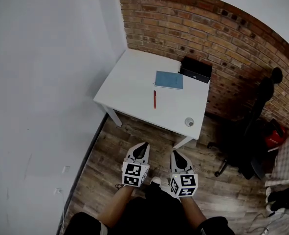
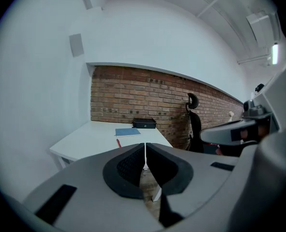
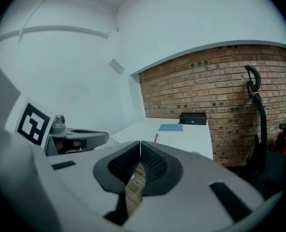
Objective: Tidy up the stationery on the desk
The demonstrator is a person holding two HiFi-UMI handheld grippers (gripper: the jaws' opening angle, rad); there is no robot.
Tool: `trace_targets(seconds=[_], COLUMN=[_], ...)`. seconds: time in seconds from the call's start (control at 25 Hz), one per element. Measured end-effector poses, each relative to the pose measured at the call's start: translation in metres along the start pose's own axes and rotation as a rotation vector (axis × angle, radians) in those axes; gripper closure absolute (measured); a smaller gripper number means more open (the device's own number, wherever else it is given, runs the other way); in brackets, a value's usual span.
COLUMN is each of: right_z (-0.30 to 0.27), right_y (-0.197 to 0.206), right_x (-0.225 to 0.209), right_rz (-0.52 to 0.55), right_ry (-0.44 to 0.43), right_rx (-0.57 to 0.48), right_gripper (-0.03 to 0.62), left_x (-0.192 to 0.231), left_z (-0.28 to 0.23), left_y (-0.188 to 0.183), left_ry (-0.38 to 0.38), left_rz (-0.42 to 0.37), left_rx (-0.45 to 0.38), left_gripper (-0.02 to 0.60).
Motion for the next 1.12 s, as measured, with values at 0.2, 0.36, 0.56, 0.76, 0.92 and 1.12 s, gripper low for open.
trace_targets(seconds=[0.2, 0.36, 0.56, 0.76, 0.92, 1.12], right_z=[-0.025, -0.036, -0.053, -0.074, -0.099, -0.142], right_y=[-0.012, -0.017, -0.025, -0.034, -0.039, -0.049], right_x=[-0.016, -0.02, -0.021, -0.031, -0.034, -0.031], right_rz=[-0.012, -0.021, -0.026, -0.042, -0.053, -0.06], right_ry=[-0.02, -0.037, -0.044, -0.018, 0.011, 0.04], right_rx=[-0.007, -0.005, -0.014, -0.019, -0.014, 0.01], right_gripper=[0.571, 0.571, 0.571, 0.571, 0.571, 0.571], left_x=[0.008, 0.014, 0.029, 0.046, 0.068, 0.106], left_z=[-0.018, -0.024, -0.036, -0.059, -0.085, -0.122], left_y=[-0.012, -0.02, -0.031, -0.04, -0.047, -0.06], left_ry=[-0.027, -0.049, -0.059, -0.04, -0.006, 0.045], left_rz=[-0.014, -0.018, -0.025, -0.034, -0.034, -0.038], left_rx=[0.006, 0.003, -0.007, -0.022, -0.021, -0.012], left_gripper=[0.561, 0.561, 0.561, 0.561, 0.561, 0.561])
Point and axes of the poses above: the fingertips, and each gripper's own axes: z backward along the fingers, x to its left, y out of its underside, the point moved 6 cm from there along z, backward along the fingers, and after that the axes turned 14 degrees about y, right-handed, at the moved point
